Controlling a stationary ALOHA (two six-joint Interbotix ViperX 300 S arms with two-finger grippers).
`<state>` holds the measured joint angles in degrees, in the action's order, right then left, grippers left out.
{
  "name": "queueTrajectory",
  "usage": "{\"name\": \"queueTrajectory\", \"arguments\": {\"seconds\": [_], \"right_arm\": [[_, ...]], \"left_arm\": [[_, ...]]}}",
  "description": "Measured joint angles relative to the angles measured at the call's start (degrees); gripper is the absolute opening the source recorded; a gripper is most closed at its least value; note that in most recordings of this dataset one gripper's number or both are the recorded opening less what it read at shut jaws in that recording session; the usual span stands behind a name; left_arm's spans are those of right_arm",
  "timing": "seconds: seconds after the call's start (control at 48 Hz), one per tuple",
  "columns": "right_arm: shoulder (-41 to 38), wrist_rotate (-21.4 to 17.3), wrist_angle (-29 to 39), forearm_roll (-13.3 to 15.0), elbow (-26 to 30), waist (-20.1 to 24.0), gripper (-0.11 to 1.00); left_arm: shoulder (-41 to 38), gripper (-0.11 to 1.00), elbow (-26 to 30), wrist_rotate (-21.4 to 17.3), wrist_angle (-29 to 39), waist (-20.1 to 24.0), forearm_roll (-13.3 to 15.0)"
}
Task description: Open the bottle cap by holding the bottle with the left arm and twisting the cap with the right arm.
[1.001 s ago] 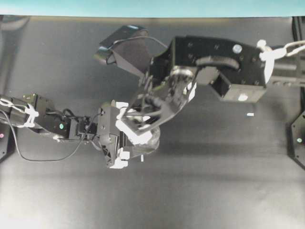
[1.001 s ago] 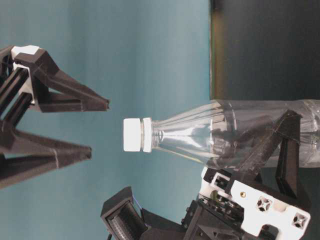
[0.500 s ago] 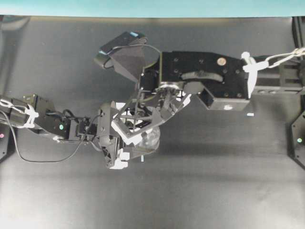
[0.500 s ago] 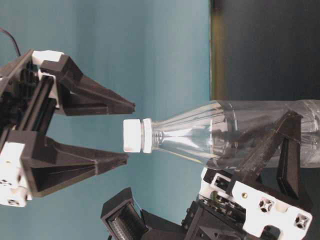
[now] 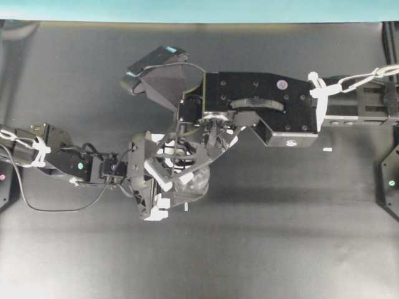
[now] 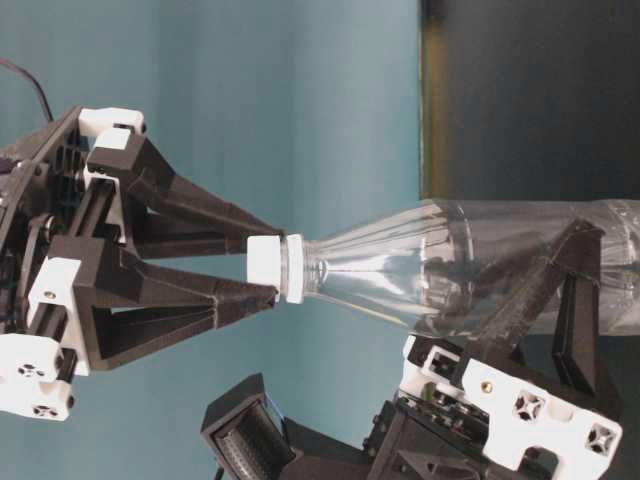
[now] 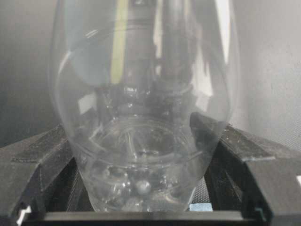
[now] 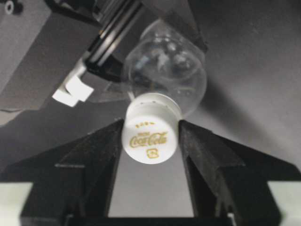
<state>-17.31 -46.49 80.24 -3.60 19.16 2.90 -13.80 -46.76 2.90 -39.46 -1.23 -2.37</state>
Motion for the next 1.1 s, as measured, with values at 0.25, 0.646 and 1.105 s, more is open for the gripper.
{"name": "queueTrajectory", "arguments": {"seconds": [0.25,0.646,1.105], "right_arm": [[0.0,1.9,0.1,0.0,0.0,0.0,0.38],[0.0,16.0,0.1,-0.5,-0.1,-0.2,0.38],[0.0,40.7,0.2,-1.8,0.0,-0.3,0.38]], "left_arm": [[-0.1,0.79,0.0,0.0,0.0,0.1,0.0],[0.0,0.79,0.0,-0.2,0.1,0.1,0.0],[0.0,0.79,0.1,-0.3,1.0,0.0,0.0]]}}
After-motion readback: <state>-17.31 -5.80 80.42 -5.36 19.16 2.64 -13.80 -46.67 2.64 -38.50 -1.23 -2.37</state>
